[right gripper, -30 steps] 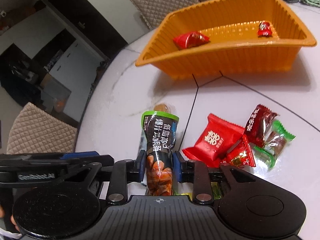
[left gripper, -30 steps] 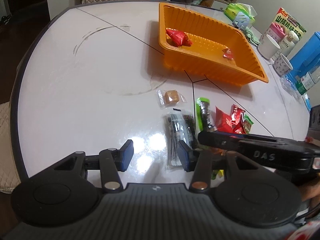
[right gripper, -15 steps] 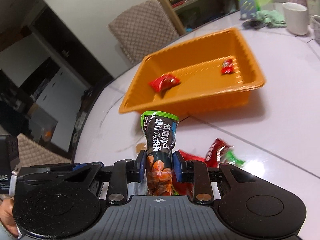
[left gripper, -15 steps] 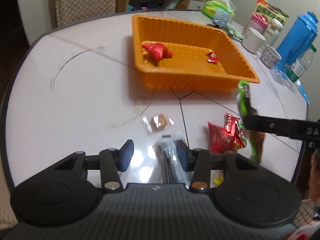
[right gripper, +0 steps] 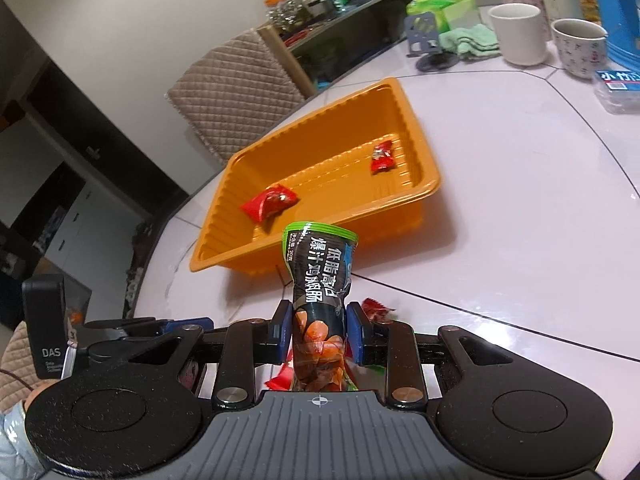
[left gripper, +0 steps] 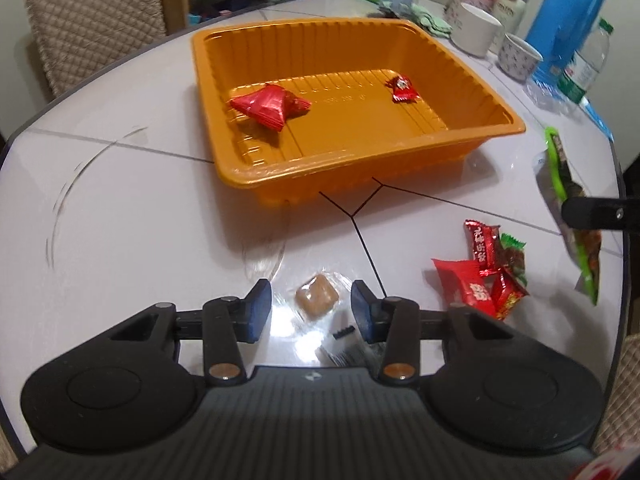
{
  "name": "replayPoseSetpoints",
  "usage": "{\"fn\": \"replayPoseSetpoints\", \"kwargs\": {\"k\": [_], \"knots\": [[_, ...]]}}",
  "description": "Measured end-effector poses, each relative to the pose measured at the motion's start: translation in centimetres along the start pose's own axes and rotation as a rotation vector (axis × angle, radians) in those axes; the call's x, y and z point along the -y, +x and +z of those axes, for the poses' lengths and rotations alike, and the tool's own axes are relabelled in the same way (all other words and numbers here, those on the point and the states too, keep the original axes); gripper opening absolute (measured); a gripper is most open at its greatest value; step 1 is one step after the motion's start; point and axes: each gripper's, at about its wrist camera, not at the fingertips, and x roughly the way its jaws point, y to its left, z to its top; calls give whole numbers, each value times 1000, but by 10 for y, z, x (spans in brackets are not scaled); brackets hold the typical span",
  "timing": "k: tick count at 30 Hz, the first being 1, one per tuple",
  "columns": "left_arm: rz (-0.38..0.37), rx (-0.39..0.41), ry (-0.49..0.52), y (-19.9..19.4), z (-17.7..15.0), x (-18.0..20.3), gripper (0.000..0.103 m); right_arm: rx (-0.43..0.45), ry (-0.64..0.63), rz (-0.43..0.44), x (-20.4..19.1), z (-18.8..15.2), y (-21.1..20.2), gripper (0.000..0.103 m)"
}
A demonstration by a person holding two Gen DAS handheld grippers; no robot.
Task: Organize snacks
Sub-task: 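Grasp the brown caramel candy with left gripper while right gripper holds the sausage stick, then carry the caramel candy and sausage stick over the orange tray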
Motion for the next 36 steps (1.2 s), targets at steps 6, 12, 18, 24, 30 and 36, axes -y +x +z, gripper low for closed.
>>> {"fn": "replayPoseSetpoints", "kwargs": {"k": [6, 12, 18, 24, 30, 36], "knots": [[-31, -26, 85, 9, 4, 4, 40, 6, 16, -25, 5, 1, -2, 29], [-27, -45, 121, 19, 5, 3, 33, 2, 29, -42, 9, 1, -1, 29], [-25, -40, 134, 20, 6, 2, 27, 0, 35, -54, 11, 1, -1, 29], [-20, -40, 134, 20, 7, 4, 19, 0, 33, -62, 11, 2, 0, 29], [-9, -44, 118, 16, 7, 5, 19, 3, 27, -67, 11, 2, -1, 29], [-4, -24, 103, 4, 8, 6, 19, 10, 19, -67, 13, 6, -3, 29]]}}
